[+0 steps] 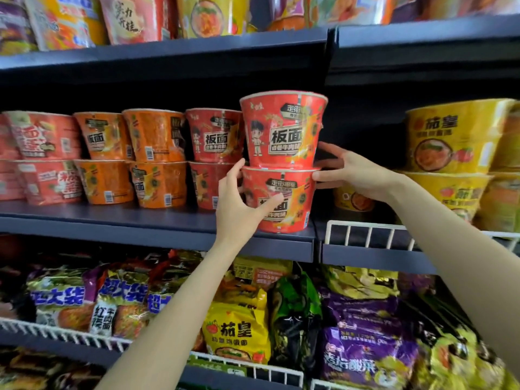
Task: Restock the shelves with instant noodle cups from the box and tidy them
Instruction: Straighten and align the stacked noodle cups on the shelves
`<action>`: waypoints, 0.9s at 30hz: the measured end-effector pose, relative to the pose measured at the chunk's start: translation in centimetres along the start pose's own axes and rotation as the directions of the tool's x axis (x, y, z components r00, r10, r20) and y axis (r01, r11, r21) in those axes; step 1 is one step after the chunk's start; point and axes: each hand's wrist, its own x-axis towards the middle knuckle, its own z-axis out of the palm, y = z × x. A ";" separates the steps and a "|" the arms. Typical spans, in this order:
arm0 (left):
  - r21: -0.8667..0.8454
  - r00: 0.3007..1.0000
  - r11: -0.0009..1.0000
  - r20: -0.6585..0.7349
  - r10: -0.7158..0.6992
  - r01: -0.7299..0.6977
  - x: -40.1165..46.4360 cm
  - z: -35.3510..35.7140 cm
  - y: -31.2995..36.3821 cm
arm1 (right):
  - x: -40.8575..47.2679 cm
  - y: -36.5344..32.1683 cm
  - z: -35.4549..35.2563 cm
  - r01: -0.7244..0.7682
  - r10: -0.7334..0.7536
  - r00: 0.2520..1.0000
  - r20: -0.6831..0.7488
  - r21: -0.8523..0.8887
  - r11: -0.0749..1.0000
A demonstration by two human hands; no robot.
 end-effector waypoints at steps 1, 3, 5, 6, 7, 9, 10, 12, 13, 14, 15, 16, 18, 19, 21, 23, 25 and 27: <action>0.032 1.000 0.999 0.000 -0.001 0.001 0.2 0.2 0.1 | 0.1 0.1 0.0 0.003 -0.003 1.000 0.011 -0.002 1.000; 0.087 1.000 0.996 0.007 -0.011 0.010 0.7 0.5 0.2 | 0.3 0.0 0.3 0.006 -0.006 1.000 0.017 -0.026 1.000; 0.098 0.999 0.995 0.031 -0.031 0.028 0.9 0.4 0.2 | 0.2 -0.3 0.6 0.016 -0.016 1.000 -0.001 -0.054 0.998; 0.070 0.998 0.997 0.057 -0.041 0.037 1.0 0.3 0.1 | 0.1 -0.6 0.7 0.030 -0.032 0.999 -0.028 -0.067 0.997; 0.016 0.995 0.999 0.090 -0.049 0.047 1.2 0.0 0.1 | 0.0 -0.9 0.8 0.053 -0.058 0.996 -0.075 -0.076 0.996; -0.131 0.993 0.990 0.115 -0.040 0.055 1.6 -0.8 0.6 | -0.3 -1.5 1.1 0.109 -0.118 0.972 -0.203 -0.056 0.993; -0.191 0.995 0.980 0.097 -0.028 0.046 2.0 -1.1 0.9 | -0.6 -1.9 1.4 0.137 -0.139 0.955 -0.262 -0.027 0.990; -0.259 0.998 0.966 0.061 -0.012 0.027 3.2 -1.5 1.7 | -1.0 -2.4 2.3 0.176 -0.159 0.935 -0.317 0.025 0.984; -0.271 0.998 0.962 0.070 -0.005 0.024 3.8 -1.6 2.1 | -1.1 -2.6 3.0 0.181 -0.160 0.933 -0.321 0.038 0.983; -0.272 0.995 0.962 0.098 0.003 0.024 4.4 -1.6 2.5 | -1.2 -2.7 3.6 0.180 -0.158 0.933 -0.324 0.040 0.983; -0.257 0.991 0.966 0.130 0.011 0.023 4.9 -1.6 2.7 | -1.2 -2.7 4.2 0.179 -0.159 0.928 -0.338 0.028 0.983; -0.237 0.988 0.971 0.155 0.019 0.018 5.3 -1.6 2.8 | -1.2 -2.7 4.7 0.180 -0.165 0.917 -0.364 0.008 0.984; -0.242 0.983 0.970 0.182 0.015 0.030 6.1 -1.9 2.6 | -1.4 -2.8 5.8 0.183 -0.184 0.888 -0.422 -0.042 0.982; -0.262 0.980 0.964 0.199 0.004 0.050 6.4 -2.1 2.4 | -1.4 -2.9 6.2 0.182 -0.198 0.870 -0.451 -0.080 0.980; -0.281 0.973 0.957 0.231 -0.010 0.077 6.9 -2.4 1.9 | -1.4 -3.1 7.2 0.157 -0.224 0.838 -0.498 -0.172 0.972; -0.279 0.968 0.957 0.250 -0.010 0.081 7.3 -2.6 1.5 | -1.2 -3.1 8.1 0.132 -0.255 0.808 -0.531 -0.260 0.957; -0.287 0.964 0.954 0.265 -0.009 0.087 7.5 -2.8 1.4 | -0.8 -3.1 8.6 0.103 -0.274 0.790 -0.549 -0.321 0.941; -0.297 0.958 0.951 0.286 0.003 0.086 7.4 -3.0 1.4 | -0.7 -3.1 8.8 0.084 -0.267 0.786 -0.558 -0.332 0.939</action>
